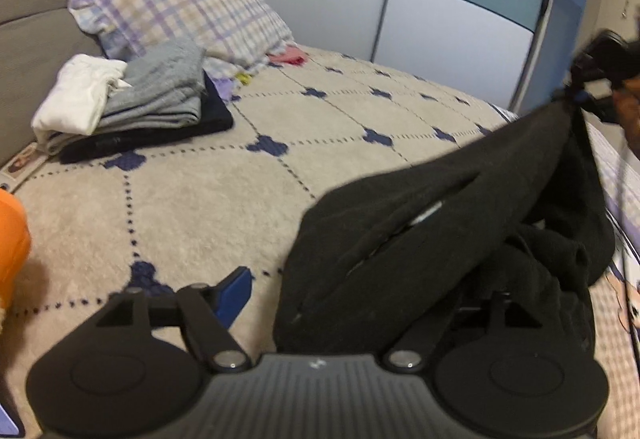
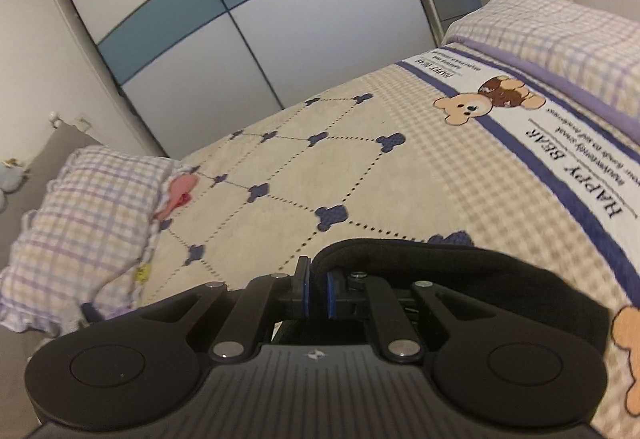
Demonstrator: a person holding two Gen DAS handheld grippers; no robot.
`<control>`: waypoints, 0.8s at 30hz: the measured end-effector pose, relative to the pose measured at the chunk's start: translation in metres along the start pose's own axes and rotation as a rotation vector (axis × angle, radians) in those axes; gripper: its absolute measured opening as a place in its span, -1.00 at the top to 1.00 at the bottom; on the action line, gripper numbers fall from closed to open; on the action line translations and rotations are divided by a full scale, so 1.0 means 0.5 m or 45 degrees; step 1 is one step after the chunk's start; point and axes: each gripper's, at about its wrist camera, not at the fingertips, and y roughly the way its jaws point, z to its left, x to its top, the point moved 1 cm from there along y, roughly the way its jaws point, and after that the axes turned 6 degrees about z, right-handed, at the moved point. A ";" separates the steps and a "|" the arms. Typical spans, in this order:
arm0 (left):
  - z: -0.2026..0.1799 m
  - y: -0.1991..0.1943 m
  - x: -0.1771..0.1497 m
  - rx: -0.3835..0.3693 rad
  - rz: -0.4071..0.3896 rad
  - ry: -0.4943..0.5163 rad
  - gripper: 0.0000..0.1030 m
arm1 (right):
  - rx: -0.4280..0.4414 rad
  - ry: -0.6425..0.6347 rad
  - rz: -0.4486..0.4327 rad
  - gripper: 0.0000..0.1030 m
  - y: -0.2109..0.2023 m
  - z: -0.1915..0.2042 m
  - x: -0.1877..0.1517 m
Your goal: Fold clothes
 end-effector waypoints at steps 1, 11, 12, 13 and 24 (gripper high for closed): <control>-0.003 0.003 -0.002 -0.011 0.015 0.010 -0.49 | -0.020 -0.003 0.000 0.83 0.011 0.000 0.000; 0.024 0.033 -0.002 -0.046 0.087 -0.077 -0.50 | -0.094 0.003 0.103 0.72 0.098 -0.056 -0.056; 0.026 0.033 -0.001 -0.049 0.090 -0.086 -0.50 | -0.089 0.012 0.112 0.71 0.095 -0.062 -0.062; 0.027 0.033 -0.002 -0.049 0.092 -0.091 -0.50 | -0.078 0.018 0.119 0.68 0.090 -0.067 -0.067; 0.020 0.013 -0.006 -0.013 0.078 -0.070 -0.50 | 0.068 0.002 0.209 0.12 -0.030 -0.109 -0.120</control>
